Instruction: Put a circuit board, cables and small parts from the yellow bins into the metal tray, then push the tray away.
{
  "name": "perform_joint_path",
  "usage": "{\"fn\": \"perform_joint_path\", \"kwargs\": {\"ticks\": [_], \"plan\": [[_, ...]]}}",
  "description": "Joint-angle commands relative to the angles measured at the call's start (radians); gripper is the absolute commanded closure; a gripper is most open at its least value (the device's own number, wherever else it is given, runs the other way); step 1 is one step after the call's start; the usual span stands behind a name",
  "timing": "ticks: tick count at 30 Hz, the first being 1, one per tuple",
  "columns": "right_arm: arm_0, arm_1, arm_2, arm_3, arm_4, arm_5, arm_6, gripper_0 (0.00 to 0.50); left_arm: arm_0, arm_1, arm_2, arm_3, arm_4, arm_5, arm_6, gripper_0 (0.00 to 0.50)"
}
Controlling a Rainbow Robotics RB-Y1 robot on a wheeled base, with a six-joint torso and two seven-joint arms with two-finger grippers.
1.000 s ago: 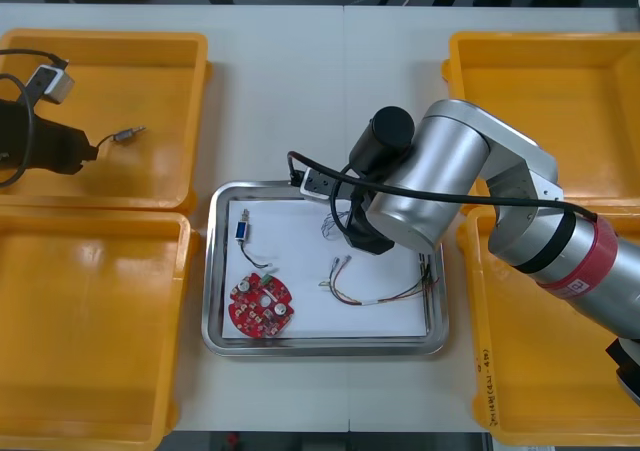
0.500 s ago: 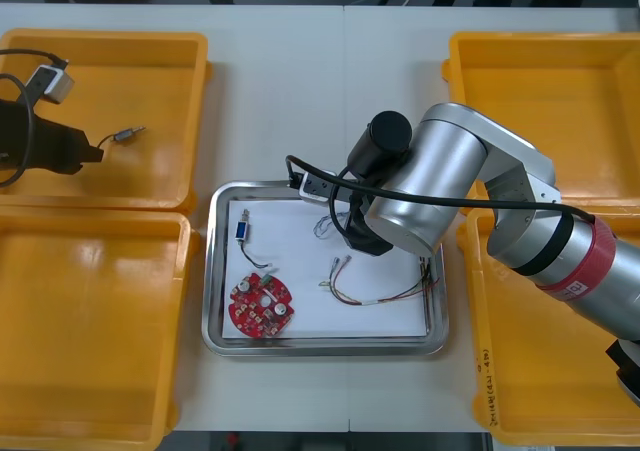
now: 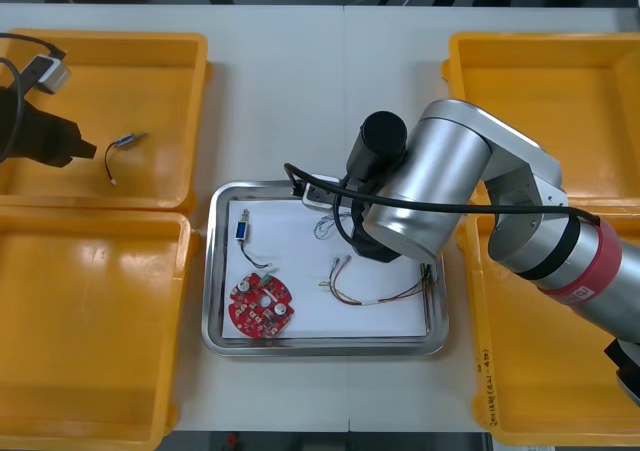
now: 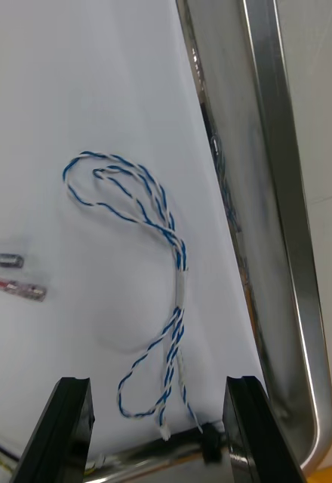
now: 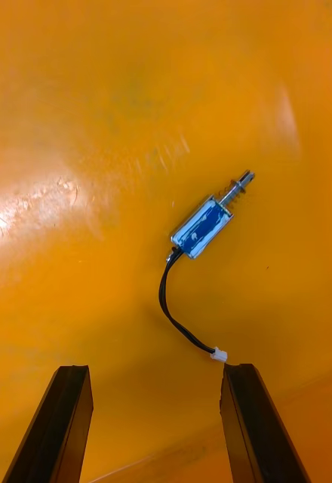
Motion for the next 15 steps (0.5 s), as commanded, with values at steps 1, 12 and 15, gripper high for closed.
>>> {"fn": "perform_joint_path", "kwargs": {"ticks": [1,12,15], "plan": [[-0.035,0.017,-0.038,-0.101,0.001,0.103,-0.055,0.000,-0.074,0.050,0.034,-0.026,-0.023,0.043,0.105,0.000],[-0.066,0.006,-0.212,-0.198,-0.125,0.273,-0.093,0.000,-0.167,0.049,0.011,-0.026,-0.047,0.172,0.090,0.000],[-0.066,-0.024,-0.259,-0.237,-0.149,0.273,-0.109,0.000,-0.196,0.050,-0.023,-0.026,-0.053,0.181,0.048,0.000]]}}
